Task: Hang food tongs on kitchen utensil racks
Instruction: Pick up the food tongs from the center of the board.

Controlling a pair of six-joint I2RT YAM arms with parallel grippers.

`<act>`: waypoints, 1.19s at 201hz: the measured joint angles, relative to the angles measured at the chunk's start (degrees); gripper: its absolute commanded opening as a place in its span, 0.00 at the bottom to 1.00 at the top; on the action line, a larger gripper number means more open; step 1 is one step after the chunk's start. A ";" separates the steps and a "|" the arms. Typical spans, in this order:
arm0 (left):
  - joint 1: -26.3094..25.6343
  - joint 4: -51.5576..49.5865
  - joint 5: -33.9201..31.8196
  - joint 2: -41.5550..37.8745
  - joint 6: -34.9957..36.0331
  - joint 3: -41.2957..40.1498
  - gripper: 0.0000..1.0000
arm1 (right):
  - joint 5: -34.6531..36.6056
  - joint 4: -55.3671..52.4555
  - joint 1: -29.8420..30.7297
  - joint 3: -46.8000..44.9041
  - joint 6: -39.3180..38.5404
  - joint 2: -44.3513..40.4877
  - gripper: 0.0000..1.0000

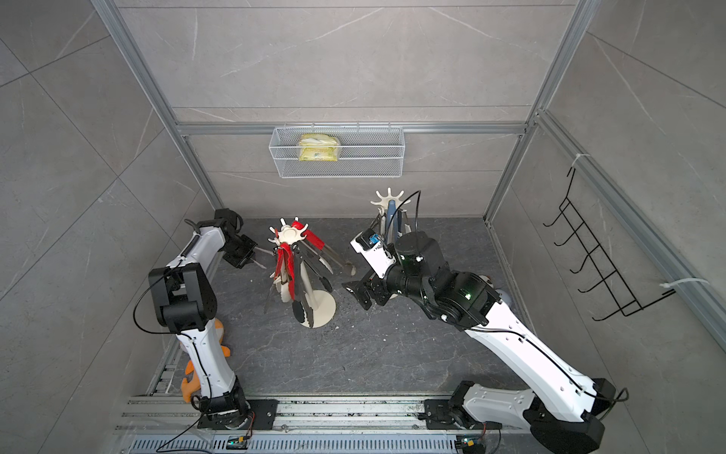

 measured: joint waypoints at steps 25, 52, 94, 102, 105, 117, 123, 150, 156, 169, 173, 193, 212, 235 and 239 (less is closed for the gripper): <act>0.00 -4.35 -2.49 -1.18 6.56 4.74 0.00 | 0.37 0.02 0.00 0.00 0.00 0.07 1.00; 0.00 -8.31 -5.25 -4.20 12.94 10.10 0.00 | 1.33 0.00 0.00 0.07 0.02 1.22 0.99; -0.11 -11.21 -7.37 -12.28 20.15 16.94 0.00 | 1.64 -0.24 0.00 2.32 0.94 4.59 1.00; -0.37 -11.63 -7.78 -14.21 21.27 17.59 0.00 | 1.33 -0.24 -0.04 3.04 1.33 5.09 1.00; -0.48 -11.76 -7.80 -14.82 21.59 17.86 0.00 | 1.20 -0.28 -0.09 3.34 1.42 5.27 1.00; -1.11 -12.28 -8.41 -17.55 23.26 18.97 0.00 | 0.39 -0.44 -0.26 4.70 2.03 6.05 1.00; -1.64 -12.57 -9.16 -18.69 24.11 19.52 0.00 | -0.11 -0.44 -0.46 5.49 2.25 6.45 1.00; -6.45 -14.27 -11.74 -22.03 28.13 23.91 0.00 | -2.71 -0.50 -1.88 9.51 3.50 8.35 1.00; -7.82 -14.58 -12.24 -22.34 29.05 25.18 0.00 | -3.32 -0.52 -2.23 10.51 3.63 8.81 1.00; -11.08 -15.21 -13.86 -22.77 30.95 27.87 0.00 | -4.50 -0.48 -3.04 12.50 4.17 9.73 1.00; -11.93 -15.34 -14.29 -22.88 31.50 28.48 0.00 | -4.85 -0.48 -3.26 13.00 4.37 9.92 1.00; -16.72 -15.63 -16.90 -24.11 34.21 30.18 0.00 | -6.67 -0.63 -4.33 15.91 5.03 11.08 1.00; -20.28 -15.56 -18.58 -25.83 36.24 30.23 0.00 | -8.39 -0.87 -5.20 18.86 6.01 12.04 1.00; -23.30 -14.80 -20.00 -28.28 38.16 30.21 0.00 | -10.36 -0.87 -5.97 23.04 7.61 13.40 1.00; -23.71 -14.56 -20.15 -28.72 38.42 30.21 0.00 | -10.64 -0.90 -6.12 23.82 8.02 13.66 1.00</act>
